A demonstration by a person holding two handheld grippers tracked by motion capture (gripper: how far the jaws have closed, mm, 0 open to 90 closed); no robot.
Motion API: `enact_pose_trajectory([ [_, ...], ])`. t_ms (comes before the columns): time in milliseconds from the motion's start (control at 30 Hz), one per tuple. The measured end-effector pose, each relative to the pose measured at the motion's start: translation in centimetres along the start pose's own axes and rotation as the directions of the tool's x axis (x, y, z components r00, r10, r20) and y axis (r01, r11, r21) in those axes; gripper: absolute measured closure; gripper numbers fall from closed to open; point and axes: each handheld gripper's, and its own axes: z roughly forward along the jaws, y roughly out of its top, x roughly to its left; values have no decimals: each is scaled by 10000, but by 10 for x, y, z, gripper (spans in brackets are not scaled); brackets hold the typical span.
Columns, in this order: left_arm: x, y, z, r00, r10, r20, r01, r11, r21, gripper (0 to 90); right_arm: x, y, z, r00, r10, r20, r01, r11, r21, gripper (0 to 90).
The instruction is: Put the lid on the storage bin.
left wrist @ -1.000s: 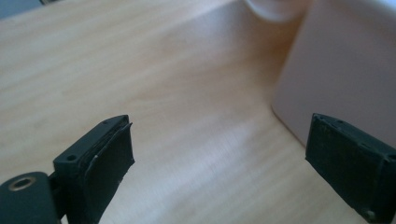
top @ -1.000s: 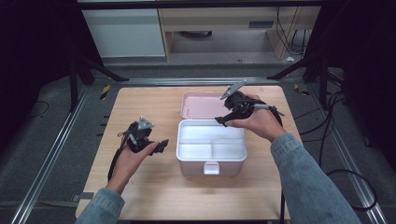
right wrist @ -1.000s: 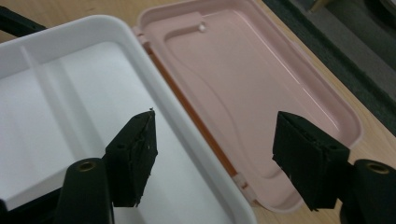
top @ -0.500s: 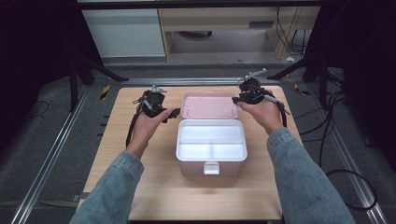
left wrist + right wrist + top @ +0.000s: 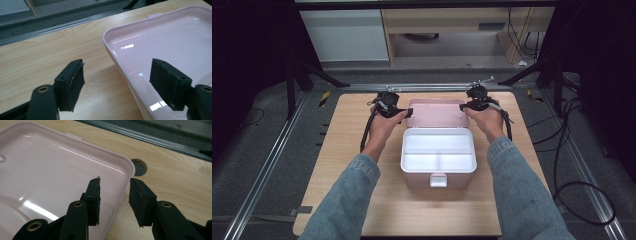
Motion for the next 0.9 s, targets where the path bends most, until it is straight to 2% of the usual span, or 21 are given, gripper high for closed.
enact_pose_trajectory([
  [133,1,-1,6,9998,-174,-35,174,9998,-24,311,-2,-3,11,9997,237,109,-239,9995,212,612],
  [200,0,-1,10,9999,-139,5,139,9999,65,348,-4,-4,15,9993,310,202,-316,9991,282,627],
  [267,-1,-2,14,9999,-145,-14,145,9999,81,377,-6,-6,19,9990,450,45,-452,9982,392,646],
  [400,0,-3,19,9998,-199,-101,200,9998,100,449,-7,-8,26,9976,686,35,-687,9967,442,677],
  [533,2,-2,24,9988,-482,-34,482,9988,86,512,-7,-9,28,9957,922,64,-924,9947,441,725],
  [633,2,-1,29,9961,-853,229,849,9963,162,548,-8,-8,27,9943,1064,85,-1066,9936,381,747],
  [733,-1,-1,33,9949,-963,297,957,9952,211,579,-7,-8,26,9944,1042,149,-1046,9939,356,754],
  [800,-2,0,32,9957,-876,314,869,9959,241,637,-6,-7,25,9946,1017,210,-1022,9944,276,759],
  [900,-2,4,28,9978,-655,90,654,9977,189,697,-5,-6,23,9946,997,296,-1000,9950,69,766],
])
